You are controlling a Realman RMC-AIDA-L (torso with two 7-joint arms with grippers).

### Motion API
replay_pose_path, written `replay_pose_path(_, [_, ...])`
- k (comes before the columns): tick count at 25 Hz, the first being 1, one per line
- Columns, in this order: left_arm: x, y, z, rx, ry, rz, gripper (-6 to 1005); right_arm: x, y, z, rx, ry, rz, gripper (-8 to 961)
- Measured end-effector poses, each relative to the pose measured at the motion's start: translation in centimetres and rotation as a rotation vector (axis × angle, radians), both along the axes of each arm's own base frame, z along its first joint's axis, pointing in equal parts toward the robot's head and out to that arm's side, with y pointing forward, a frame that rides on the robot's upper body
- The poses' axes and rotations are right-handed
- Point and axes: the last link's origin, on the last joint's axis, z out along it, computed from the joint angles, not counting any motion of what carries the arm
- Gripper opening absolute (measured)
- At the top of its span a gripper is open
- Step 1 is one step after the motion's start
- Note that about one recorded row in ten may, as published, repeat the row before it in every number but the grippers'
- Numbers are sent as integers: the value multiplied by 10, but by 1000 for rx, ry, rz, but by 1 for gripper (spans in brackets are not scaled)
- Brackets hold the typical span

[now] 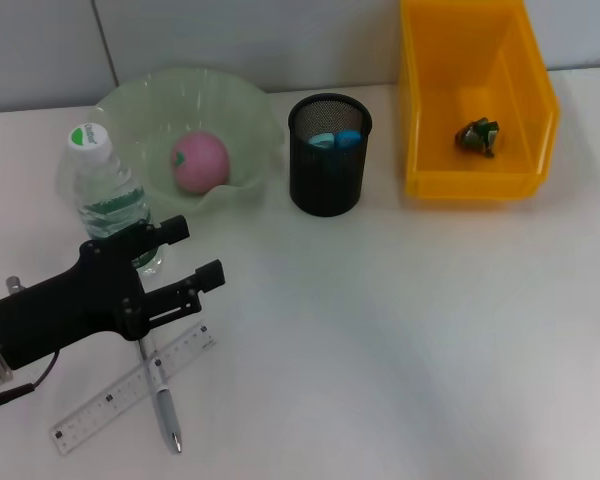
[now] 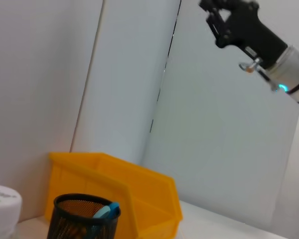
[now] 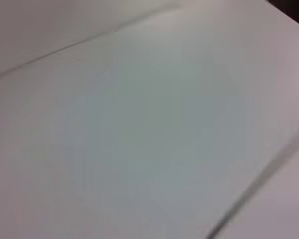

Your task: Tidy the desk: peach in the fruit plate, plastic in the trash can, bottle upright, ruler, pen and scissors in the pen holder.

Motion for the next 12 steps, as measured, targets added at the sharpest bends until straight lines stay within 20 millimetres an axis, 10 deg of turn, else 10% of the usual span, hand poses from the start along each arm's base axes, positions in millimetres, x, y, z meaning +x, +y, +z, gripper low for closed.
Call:
replay_pose_path(6, [6,-2,0,-20,-24,-29,776,39,-17,5,-454,651,94,123])
replay_pose_path(12, [10,0,0,-33,-35,-41,776,53,-22,-18,-847,847,112,135])
